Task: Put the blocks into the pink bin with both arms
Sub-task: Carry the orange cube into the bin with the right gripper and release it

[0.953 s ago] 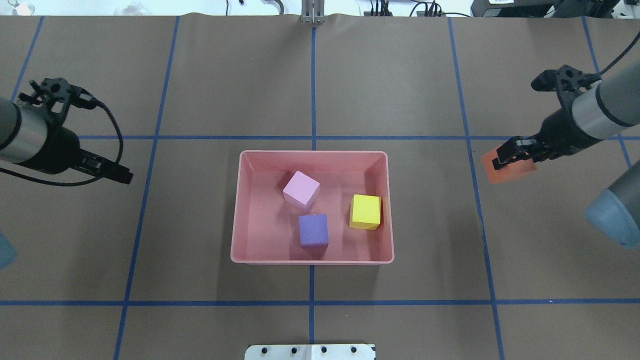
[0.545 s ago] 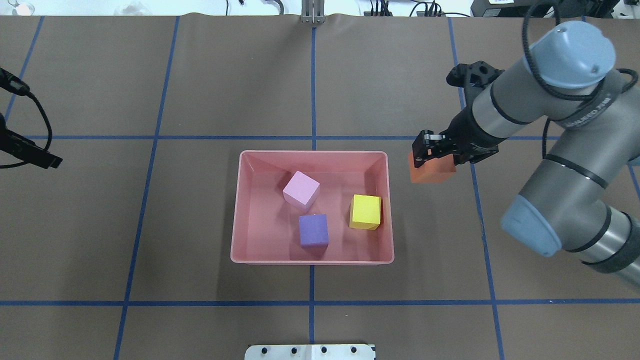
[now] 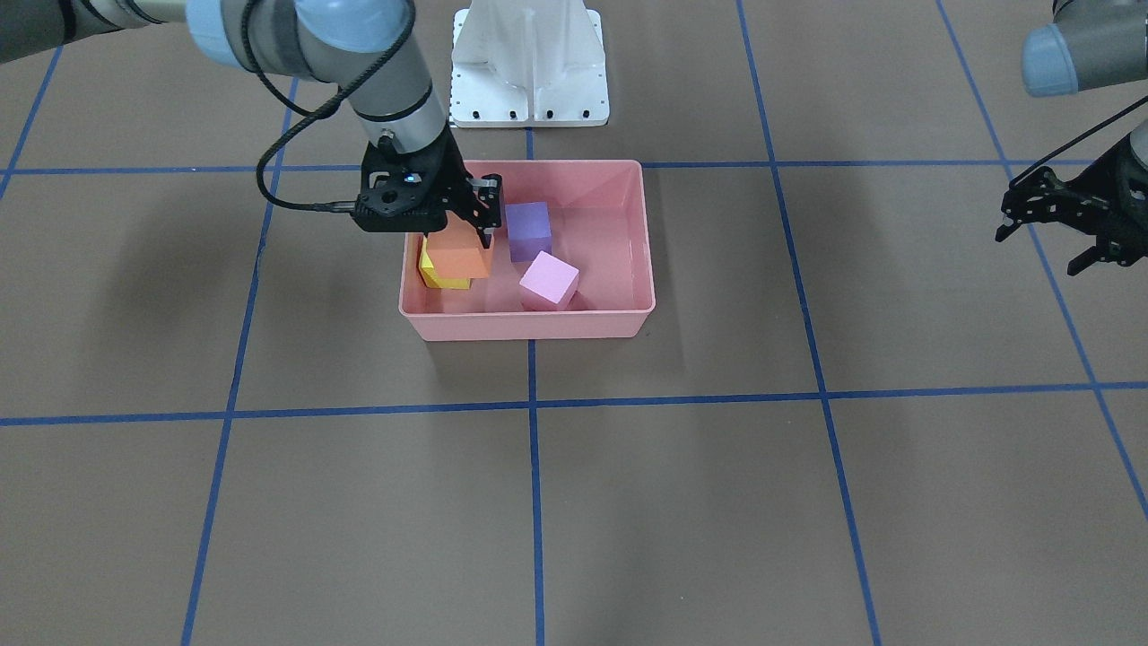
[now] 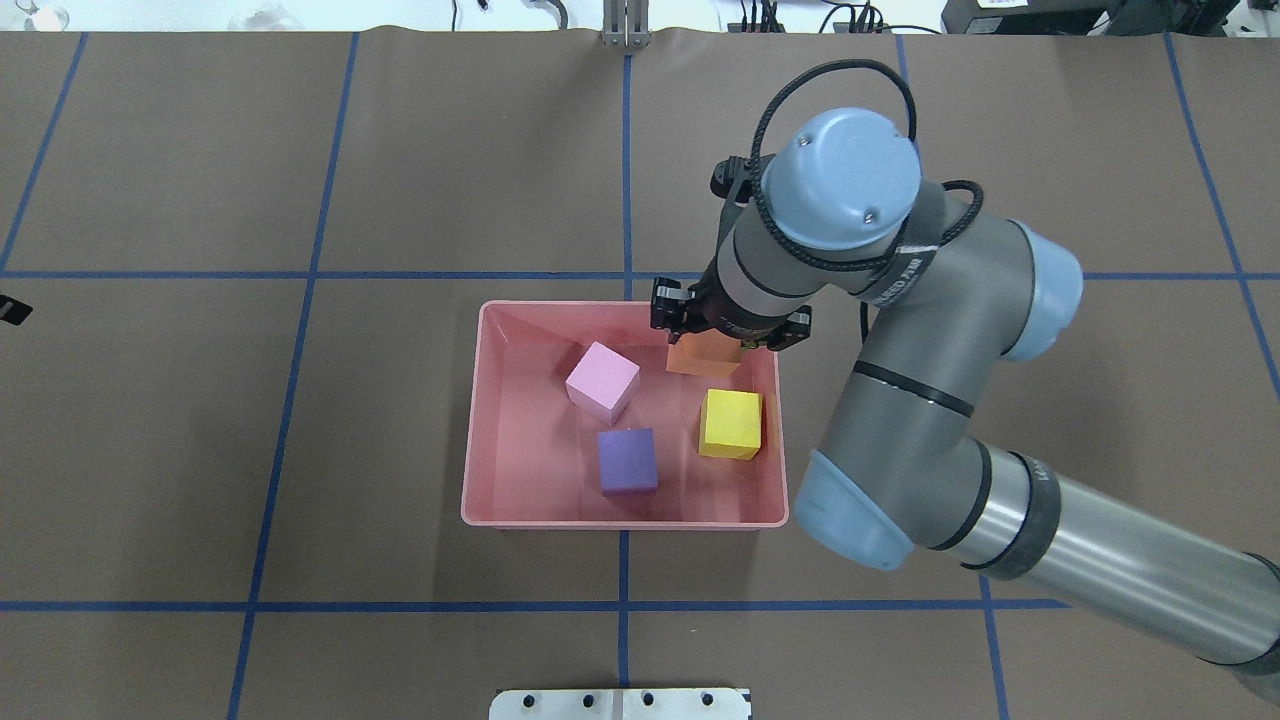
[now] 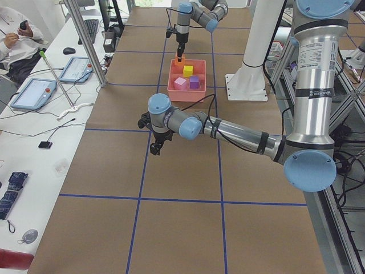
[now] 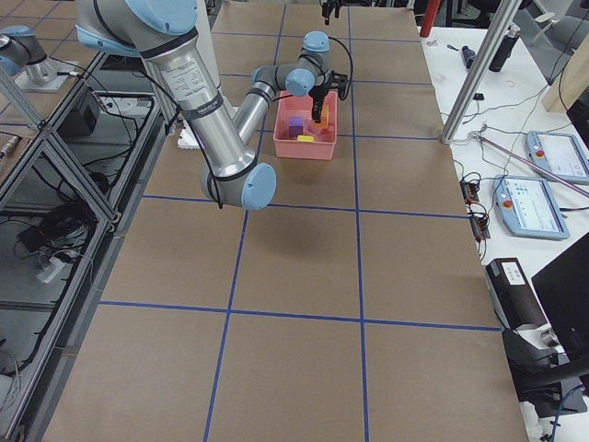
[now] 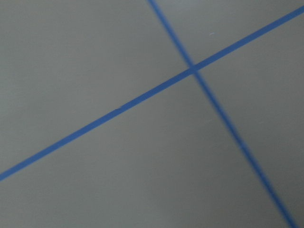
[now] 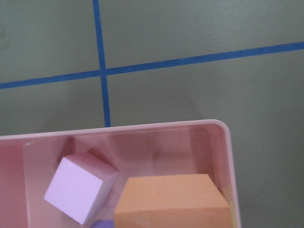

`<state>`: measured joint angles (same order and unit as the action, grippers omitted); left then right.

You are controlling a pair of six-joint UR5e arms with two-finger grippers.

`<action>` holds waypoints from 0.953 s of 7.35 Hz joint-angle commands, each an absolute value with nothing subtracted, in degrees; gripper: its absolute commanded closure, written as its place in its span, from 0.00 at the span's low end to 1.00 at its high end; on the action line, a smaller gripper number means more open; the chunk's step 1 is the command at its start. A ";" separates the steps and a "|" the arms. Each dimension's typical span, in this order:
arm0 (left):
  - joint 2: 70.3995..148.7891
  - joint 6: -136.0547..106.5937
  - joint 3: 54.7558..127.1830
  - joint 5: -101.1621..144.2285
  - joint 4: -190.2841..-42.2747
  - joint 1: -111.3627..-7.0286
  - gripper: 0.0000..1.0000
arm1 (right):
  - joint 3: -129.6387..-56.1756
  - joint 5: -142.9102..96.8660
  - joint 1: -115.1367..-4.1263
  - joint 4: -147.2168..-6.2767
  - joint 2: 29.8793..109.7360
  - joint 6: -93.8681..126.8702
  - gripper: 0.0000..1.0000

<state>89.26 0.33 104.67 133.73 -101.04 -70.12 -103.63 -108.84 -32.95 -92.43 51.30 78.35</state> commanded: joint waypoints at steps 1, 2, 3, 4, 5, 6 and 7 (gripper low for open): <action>89.47 0.26 103.89 134.03 -101.07 -70.31 0.00 | -101.78 -103.80 -30.76 -92.55 49.83 80.77 0.01; 89.47 -0.17 103.89 134.03 -101.07 -70.31 0.00 | -102.21 -104.06 -31.11 -92.55 50.44 80.16 0.01; 89.30 -1.31 103.89 134.03 -100.99 -70.31 0.00 | -102.30 -106.41 -33.55 -92.64 51.15 79.11 0.01; 89.04 -3.32 103.89 133.95 -101.07 -70.40 0.00 | -103.17 -111.39 -37.49 -92.64 52.63 75.53 0.01; 88.95 -3.69 103.02 133.51 -101.07 -71.44 0.00 | -105.18 -115.53 -41.62 -92.64 55.69 70.54 0.01; 88.95 -3.52 99.44 133.51 -101.16 -75.02 0.00 | -106.51 -119.58 -46.45 -92.64 58.16 65.01 0.01; 89.21 -3.43 98.53 134.03 -101.77 -79.06 0.00 | -106.87 -124.67 -51.63 -92.64 60.88 59.03 0.01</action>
